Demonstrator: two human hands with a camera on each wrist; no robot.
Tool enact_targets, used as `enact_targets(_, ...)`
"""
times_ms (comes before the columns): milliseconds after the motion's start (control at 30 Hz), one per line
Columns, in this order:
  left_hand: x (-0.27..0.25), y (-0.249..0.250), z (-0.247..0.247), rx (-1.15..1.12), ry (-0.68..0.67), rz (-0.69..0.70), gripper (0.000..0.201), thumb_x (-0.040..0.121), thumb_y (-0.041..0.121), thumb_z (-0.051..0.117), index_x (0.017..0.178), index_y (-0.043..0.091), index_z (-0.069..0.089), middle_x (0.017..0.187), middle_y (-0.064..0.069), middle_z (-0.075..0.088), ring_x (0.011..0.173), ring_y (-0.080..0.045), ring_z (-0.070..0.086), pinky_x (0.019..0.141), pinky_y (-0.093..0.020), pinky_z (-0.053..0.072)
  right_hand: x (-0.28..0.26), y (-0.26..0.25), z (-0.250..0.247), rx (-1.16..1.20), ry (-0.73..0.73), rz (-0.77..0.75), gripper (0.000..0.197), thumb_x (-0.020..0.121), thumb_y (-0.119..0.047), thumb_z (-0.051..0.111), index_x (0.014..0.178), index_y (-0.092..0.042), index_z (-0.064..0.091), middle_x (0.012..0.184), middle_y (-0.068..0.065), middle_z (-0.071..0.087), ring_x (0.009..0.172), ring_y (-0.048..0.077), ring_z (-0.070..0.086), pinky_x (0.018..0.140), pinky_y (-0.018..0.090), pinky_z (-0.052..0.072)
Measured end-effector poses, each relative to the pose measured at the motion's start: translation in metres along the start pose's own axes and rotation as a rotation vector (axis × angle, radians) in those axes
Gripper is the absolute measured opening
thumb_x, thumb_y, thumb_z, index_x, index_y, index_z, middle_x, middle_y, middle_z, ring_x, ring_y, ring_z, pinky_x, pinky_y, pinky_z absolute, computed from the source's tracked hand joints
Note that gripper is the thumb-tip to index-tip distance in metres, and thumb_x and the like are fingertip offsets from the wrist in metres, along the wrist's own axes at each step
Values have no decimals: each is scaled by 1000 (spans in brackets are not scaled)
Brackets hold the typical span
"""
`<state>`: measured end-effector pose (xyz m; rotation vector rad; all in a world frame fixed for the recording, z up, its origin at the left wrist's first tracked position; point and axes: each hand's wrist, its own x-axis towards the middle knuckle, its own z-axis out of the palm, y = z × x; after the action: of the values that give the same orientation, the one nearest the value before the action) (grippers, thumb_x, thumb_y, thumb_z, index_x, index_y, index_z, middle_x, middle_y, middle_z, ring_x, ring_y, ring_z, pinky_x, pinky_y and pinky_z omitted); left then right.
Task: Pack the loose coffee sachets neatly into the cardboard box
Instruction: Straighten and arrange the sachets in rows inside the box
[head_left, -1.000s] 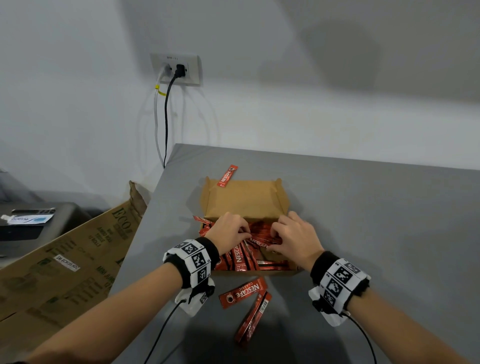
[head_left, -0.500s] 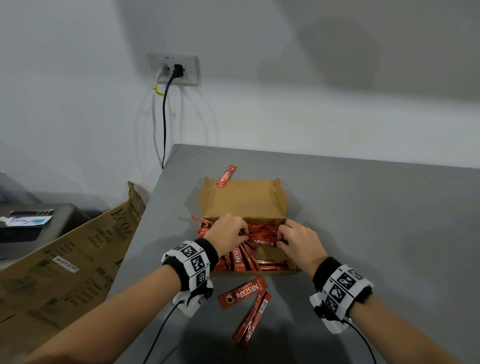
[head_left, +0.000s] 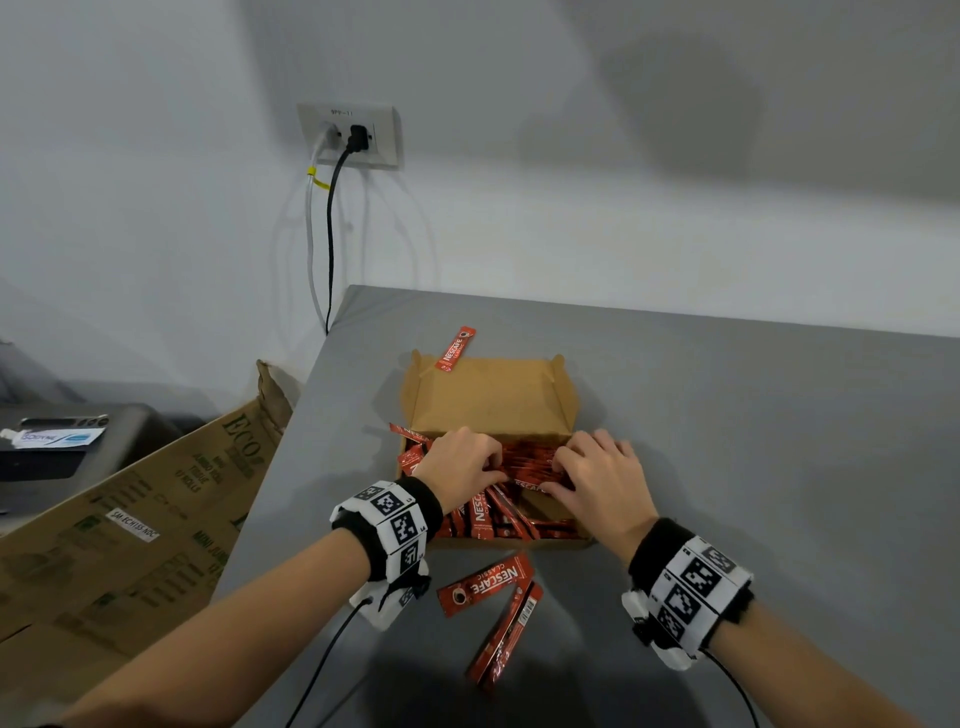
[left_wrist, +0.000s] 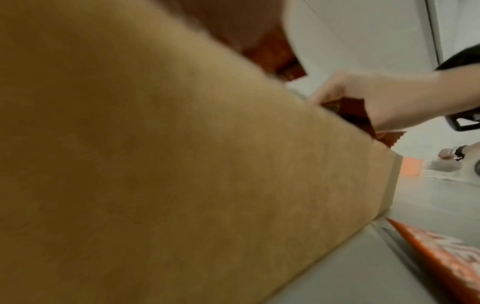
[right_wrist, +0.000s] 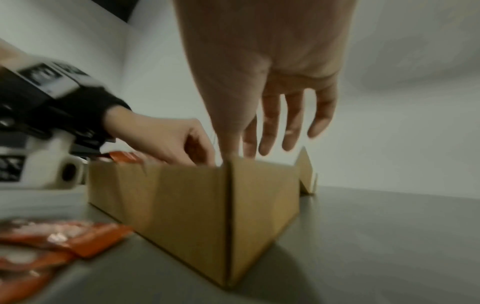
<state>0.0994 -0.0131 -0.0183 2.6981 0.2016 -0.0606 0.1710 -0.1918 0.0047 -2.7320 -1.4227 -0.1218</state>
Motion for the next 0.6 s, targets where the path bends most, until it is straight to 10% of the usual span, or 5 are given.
enact_targets(100, -1, -2, 2, -20, 13, -2, 23, 88, 33, 62, 100, 14, 68, 98, -4, 69, 88, -19, 63, 81, -35, 52, -15, -15, -16, 184, -16, -290, 21, 78, -40, 59, 77, -20, 63, 78, -5, 62, 71, 11, 59, 62, 25, 51)
enact_targets(233, -2, -2, 2, -25, 24, 3, 26, 87, 36, 62, 99, 14, 69, 97, -2, 69, 88, -17, 63, 81, -33, 52, -39, -36, -12, 348, -526, -504, 25, 95, -26, 48, 108, -10, 63, 108, 6, 64, 97, 16, 61, 89, 26, 49)
enact_targets(600, -2, -3, 2, -46, 26, 3, 25, 86, 34, 64, 96, 12, 71, 95, -3, 70, 85, -16, 65, 81, -33, 53, -48, -69, 18, 59, -486, -317, 41, 101, -24, 35, 136, -2, 36, 132, 17, 48, 114, 33, 55, 94, 41, 47)
